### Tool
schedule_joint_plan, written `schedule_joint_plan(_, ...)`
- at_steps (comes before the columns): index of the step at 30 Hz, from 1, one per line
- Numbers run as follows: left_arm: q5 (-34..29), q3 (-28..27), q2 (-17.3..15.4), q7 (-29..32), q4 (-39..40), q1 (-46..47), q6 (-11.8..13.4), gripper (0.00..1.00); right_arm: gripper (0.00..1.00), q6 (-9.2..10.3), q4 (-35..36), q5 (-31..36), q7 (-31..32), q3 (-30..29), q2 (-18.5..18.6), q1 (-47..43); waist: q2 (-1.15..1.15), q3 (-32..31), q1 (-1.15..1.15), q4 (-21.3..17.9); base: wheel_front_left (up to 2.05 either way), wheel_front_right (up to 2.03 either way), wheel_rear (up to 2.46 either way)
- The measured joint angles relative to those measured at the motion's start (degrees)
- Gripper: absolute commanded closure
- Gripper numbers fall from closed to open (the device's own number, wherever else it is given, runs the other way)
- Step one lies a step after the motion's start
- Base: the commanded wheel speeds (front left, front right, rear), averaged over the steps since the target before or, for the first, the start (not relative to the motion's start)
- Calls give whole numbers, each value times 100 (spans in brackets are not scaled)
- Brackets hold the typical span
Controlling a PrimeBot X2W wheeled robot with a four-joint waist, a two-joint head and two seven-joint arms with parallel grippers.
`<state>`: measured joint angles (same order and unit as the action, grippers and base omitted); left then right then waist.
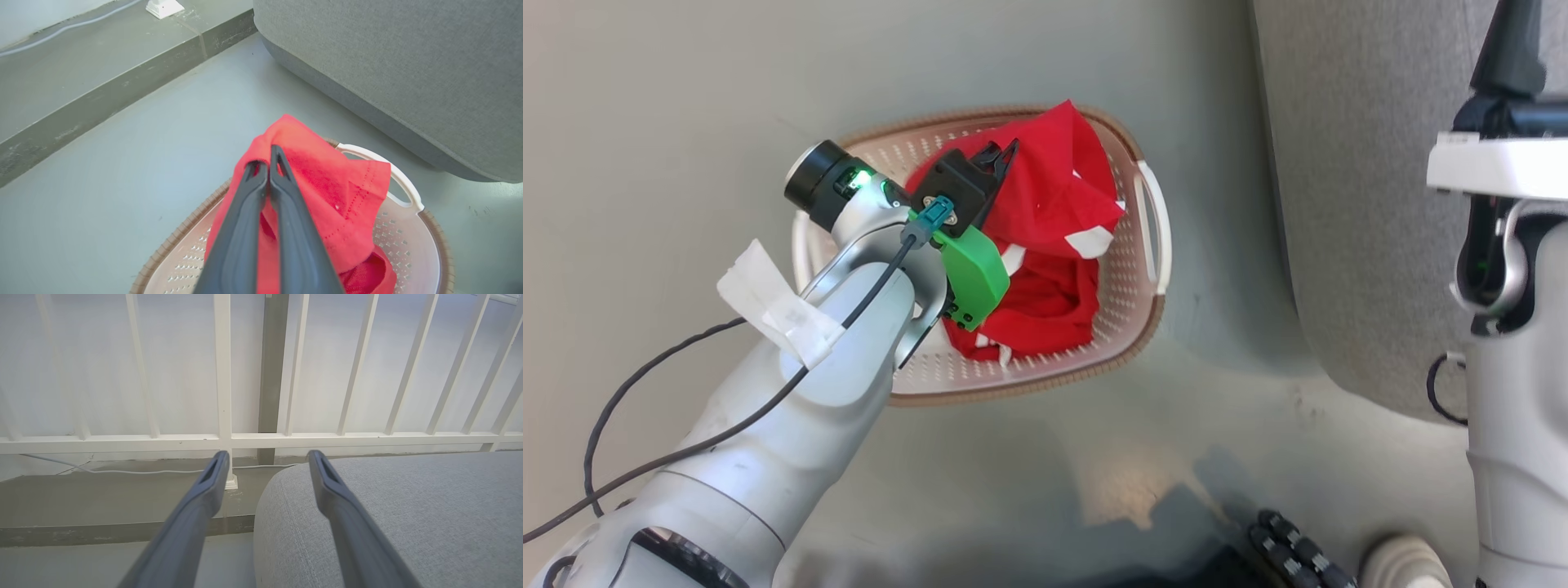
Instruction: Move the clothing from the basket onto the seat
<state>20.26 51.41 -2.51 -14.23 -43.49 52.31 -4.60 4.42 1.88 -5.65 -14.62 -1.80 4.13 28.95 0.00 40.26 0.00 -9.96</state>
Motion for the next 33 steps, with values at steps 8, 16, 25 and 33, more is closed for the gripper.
schedule_joint_plan(8, 77, -135, 8, -5, 360, -8, 1, 100, 0, -91, -210, -2, 0, -168, 44, -472, 0, -626, 0, 252, 0, 0, 0)
schedule_joint_plan(16, 104, -415, 16, -19, 651, -12, 87, 100, 0, -191, -339, -2, 0, -178, 40, -774, 0, -1196, -1, 457, 0, 0, 0)
schedule_joint_plan(25, 319, -840, 19, -20, 926, -347, 278, 100, 0, -346, -519, -2, 1, -127, 29, -1256, 0, -1949, -1, 659, 0, 0, 0)
schedule_joint_plan(33, 369, -962, -36, -20, 1016, -797, 312, 100, 0, -503, -723, 0, 1, -7, 8, -1698, 0, -2619, -1, 800, 0, 0, 0)
